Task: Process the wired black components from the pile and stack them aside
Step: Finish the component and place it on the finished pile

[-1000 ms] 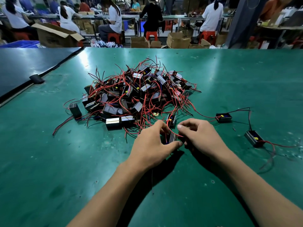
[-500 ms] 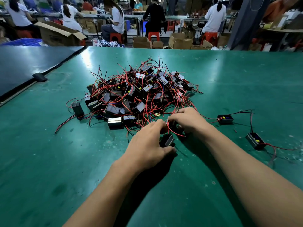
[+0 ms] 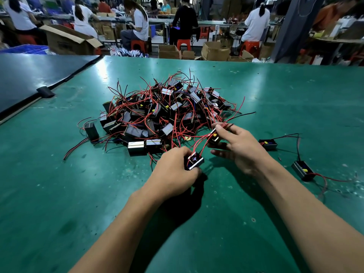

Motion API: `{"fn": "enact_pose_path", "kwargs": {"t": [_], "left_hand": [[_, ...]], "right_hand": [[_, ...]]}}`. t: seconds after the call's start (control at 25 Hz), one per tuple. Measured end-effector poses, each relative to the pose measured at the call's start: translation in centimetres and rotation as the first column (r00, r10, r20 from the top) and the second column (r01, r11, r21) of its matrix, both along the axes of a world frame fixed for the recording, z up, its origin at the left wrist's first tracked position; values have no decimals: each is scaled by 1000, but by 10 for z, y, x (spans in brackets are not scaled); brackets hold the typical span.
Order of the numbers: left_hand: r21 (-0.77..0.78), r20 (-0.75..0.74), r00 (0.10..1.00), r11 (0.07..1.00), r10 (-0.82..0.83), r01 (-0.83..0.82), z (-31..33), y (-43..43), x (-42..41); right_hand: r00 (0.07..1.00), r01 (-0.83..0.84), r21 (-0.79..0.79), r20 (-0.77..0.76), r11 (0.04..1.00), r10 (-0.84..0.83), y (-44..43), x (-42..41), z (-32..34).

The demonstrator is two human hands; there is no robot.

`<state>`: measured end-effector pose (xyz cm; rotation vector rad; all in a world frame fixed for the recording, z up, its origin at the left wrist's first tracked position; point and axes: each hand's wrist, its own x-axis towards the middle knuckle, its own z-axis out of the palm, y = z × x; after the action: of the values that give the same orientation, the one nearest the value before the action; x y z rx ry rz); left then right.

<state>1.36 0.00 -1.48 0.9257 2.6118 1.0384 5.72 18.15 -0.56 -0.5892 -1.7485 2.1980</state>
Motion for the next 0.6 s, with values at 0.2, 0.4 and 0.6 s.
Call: {"fn": "enact_pose_path", "kwargs": {"t": [0.2,0.4,0.6], "left_hand": [[278,513,856,955,-60,-100,6,-2,0],[507,745,604,828,-282,-239,11,2,3],[503,768,602,786,-216,-359,10,3,1]], "right_hand": [[994,67,-278,-63,958,-88,11,11,4],[969,107,-389,-163,915,-183,14,15,5],[955,113,-321,-225,940,-191,19,21,12]]}}
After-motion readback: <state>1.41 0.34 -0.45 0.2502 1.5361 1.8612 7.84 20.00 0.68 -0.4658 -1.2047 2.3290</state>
